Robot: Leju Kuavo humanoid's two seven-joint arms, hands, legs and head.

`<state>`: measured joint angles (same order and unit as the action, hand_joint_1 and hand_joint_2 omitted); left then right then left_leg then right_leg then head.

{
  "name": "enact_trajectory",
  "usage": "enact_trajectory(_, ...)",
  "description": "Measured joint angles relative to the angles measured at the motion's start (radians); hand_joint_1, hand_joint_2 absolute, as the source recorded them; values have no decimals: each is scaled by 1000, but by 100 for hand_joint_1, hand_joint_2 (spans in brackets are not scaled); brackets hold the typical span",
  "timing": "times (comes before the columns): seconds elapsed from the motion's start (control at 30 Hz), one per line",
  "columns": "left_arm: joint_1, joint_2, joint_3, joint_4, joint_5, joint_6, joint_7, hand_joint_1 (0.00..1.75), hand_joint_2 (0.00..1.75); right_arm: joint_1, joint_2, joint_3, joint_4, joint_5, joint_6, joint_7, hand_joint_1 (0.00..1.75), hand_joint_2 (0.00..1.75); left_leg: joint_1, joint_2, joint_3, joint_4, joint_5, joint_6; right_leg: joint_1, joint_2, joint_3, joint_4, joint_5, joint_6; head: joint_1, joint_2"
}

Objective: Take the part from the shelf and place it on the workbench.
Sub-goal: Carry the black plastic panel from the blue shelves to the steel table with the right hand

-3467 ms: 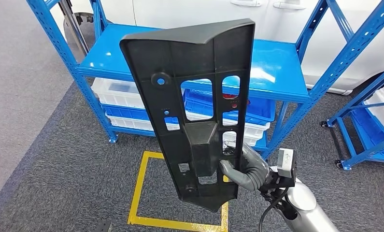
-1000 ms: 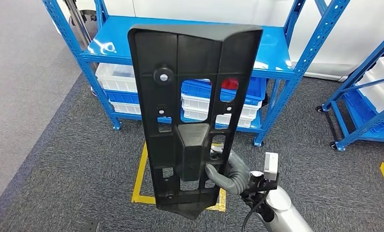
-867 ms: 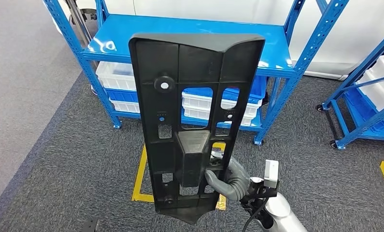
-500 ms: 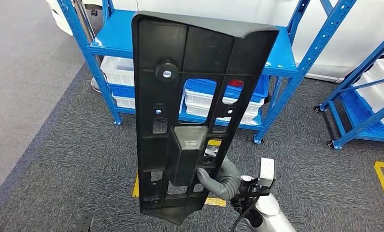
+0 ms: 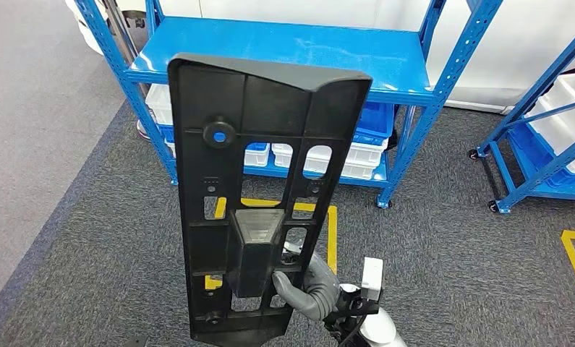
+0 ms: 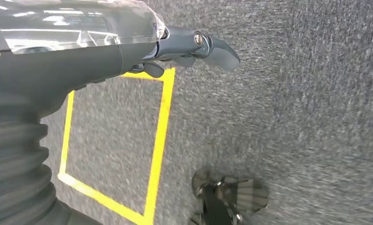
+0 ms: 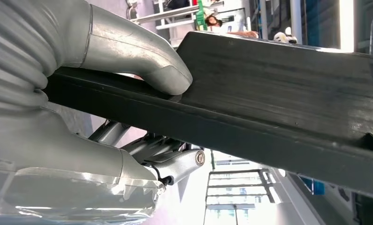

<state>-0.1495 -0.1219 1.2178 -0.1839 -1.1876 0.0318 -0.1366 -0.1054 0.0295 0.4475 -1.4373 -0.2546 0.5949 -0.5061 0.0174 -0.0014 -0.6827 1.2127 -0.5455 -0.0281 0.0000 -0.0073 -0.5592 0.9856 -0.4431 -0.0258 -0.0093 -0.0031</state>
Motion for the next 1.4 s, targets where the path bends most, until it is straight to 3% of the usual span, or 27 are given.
enact_trajectory(0.07,3,2,-6,0,-1,0,0,0,175,10,5,0,7,0,1,0,175,175,2,0,-21,84,-34,-6,0,-1,-13,7,5,2,0,0)
enact_trajectory(0.1,4,3,-8,0,-1,0,0,0,175,13,6,0,10,0,1,0,175,175,3,0,-5,70,-23,-9,-2,0,-19,12,7,3,0,0)
enact_trajectory(0.17,4,5,-11,0,-3,-1,-3,0,175,16,10,-1,14,1,3,-2,175,175,7,0,71,-53,25,-11,-4,1,-31,26,7,9,0,0)
enact_trajectory(0.23,1,6,-15,0,-8,-2,-7,0,175,17,15,-2,15,10,9,-9,175,175,6,-2,130,-160,53,-4,-2,3,-43,42,7,19,0,0)
enact_trajectory(0.37,-6,6,-30,0,-20,-4,-10,0,175,24,25,-7,15,34,23,-24,175,175,2,-4,129,-180,70,26,-2,6,-55,48,15,43,0,0)
enact_trajectory(0.43,-16,7,-35,-1,-21,-7,-14,0,175,26,29,-9,15,36,28,-26,175,175,4,-2,120,-183,81,40,-6,7,-75,92,-23,54,0,0)
enact_trajectory(0.53,-25,8,-37,-1,-15,-10,-22,0,175,26,32,-10,17,39,36,-27,175,175,2,0,100,-183,94,48,-9,7,-150,282,-131,64,0,0)
enact_trajectory(0.57,-26,8,-37,-1,-12,-11,-25,0,175,26,33,-10,19,41,39,-27,175,175,1,1,94,-183,98,48,-9,7,-164,327,-147,64,0,0)
enact_trajectory(0.6,-25,9,-37,-1,-9,-11,-28,0,175,24,34,-10,23,42,43,-27,175,175,0,1,90,-183,101,47,-8,7,-159,334,-144,62,0,0)
enact_trajectory(0.63,-25,9,-37,-1,-5,-11,-31,0,175,21,36,-10,26,44,46,-28,175,175,-1,1,87,-183,104,46,-7,7,-132,298,-123,57,0,0)
enact_trajectory(0.7,-24,8,-37,-1,2,-8,-33,0,175,9,42,-10,33,47,51,-29,175,175,-4,1,86,-183,109,44,-1,7,-43,150,-69,39,0,0)
enact_trajectory(0.77,-22,7,-36,-1,10,-4,-28,0,175,-6,47,-10,39,50,51,-30,175,175,-5,1,82,-184,116,37,6,6,12,48,-44,22,0,0)
enact_trajectory(0.83,-18,6,-34,-1,17,0,-20,0,175,-16,50,-10,46,50,51,-31,175,175,-3,3,80,-189,123,24,12,5,14,30,-40,14,0,0)
enact_trajectory(0.9,-12,5,-33,-1,21,3,-14,0,175,-20,53,-11,51,48,53,-31,175,175,-3,4,76,-187,120,14,6,3,18,9,-25,8,0,0)
enact_trajectory(0.97,-8,5,-33,-1,23,5,-10,0,175,-24,56,-11,55,43,57,-27,175,175,-4,3,50,-126,75,8,-1,0,21,-11,-9,3,0,0)
enact_trajectory(1.03,-5,4,-33,-1,24,5,-6,0,175,-26,59,-11,59,38,62,-22,175,175,-4,2,1,-2,5,2,1,1,14,-12,-5,0,0,0)
enact_trajectory(1.1,0,4,-32,-1,24,6,-4,0,175,-25,60,-11,63,34,65,-17,175,175,-2,2,-21,71,-19,-3,2,8,7,-6,-3,2,0,0)
enact_trajectory(1.13,3,4,-32,-1,25,6,-4,0,175,-25,60,-11,65,33,67,-14,175,175,-1,1,-4,51,-3,-4,1,15,4,-1,-3,4,0,0)
enact_trajectory(1.17,4,4,-31,-1,26,6,-4,0,175,-25,60,-11,65,33,68,-11,175,175,1,-2,30,-5,28,-5,0,22,1,5,-4,7,0,0)
enact_trajectory(1.23,7,4,-30,-1,27,7,-4,0,175,-26,61,-11,65,33,69,-7,175,175,6,-31,101,-133,69,-3,0,37,-10,24,-8,15,0,0)
enact_trajectory(1.27,8,4,-30,-1,27,7,-4,0,175,-26,61,-11,65,32,69,-6,175,175,7,-43,120,-170,75,0,1,44,-17,32,-9,20,0,0)
enact_trajectory(1.3,11,3,-30,-1,27,7,-4,0,175,-26,62,-11,65,32,69,-4,175,175,7,-51,126,-183,71,4,2,52,-24,37,-8,25,0,0)
enact_trajectory(1.4,14,1,-29,-1,27,7,-4,0,175,-23,62,-12,65,31,69,-2,175,175,6,-30,124,-187,77,22,0,62,-37,44,-8,42,0,0)
